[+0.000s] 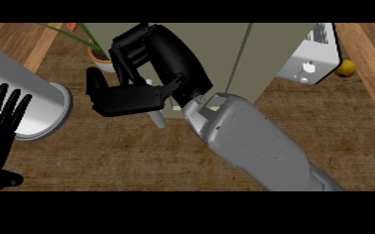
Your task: Pick up the wine, place it into the cabinet and close the cabinet
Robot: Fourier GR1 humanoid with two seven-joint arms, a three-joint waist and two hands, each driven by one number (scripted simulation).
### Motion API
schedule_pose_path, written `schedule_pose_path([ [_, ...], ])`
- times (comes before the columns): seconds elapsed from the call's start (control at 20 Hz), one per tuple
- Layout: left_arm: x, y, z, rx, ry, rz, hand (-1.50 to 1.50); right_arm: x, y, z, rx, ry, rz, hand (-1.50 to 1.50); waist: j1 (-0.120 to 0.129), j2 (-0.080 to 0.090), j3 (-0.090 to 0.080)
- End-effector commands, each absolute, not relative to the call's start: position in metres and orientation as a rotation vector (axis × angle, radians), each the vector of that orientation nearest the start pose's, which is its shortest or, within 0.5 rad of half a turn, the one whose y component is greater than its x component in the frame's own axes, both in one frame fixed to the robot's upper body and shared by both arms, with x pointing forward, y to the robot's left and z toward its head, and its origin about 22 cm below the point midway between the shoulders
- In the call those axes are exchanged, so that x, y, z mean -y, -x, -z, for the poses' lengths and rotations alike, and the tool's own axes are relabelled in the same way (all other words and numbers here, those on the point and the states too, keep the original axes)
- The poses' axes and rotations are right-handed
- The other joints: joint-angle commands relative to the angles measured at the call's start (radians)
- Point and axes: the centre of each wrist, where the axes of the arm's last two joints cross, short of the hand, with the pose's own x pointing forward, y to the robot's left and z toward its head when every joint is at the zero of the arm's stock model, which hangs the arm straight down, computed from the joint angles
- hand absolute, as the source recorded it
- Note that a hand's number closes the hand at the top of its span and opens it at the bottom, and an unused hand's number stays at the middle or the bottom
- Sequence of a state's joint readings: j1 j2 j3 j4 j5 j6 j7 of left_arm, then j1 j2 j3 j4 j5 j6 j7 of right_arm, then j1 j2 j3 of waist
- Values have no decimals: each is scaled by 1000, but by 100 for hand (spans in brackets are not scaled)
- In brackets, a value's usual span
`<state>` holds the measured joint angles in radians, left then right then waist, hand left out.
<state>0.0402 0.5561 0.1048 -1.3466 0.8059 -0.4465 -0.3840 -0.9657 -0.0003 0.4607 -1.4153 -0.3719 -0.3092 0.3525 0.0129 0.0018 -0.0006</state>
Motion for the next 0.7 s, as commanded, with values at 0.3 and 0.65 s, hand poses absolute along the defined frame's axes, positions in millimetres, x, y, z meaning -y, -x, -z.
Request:
schedule_pose_path([
  [0.3, -411, -227, -33, 1840, 379, -161, -150, 45, -356, -196, 1718, -439, -469, 150, -7, -2, 1],
  [0.65, -397, -238, -32, 1860, 401, -117, -150, 63, -388, -172, 1732, -376, -486, 150, 0, 6, 0],
])
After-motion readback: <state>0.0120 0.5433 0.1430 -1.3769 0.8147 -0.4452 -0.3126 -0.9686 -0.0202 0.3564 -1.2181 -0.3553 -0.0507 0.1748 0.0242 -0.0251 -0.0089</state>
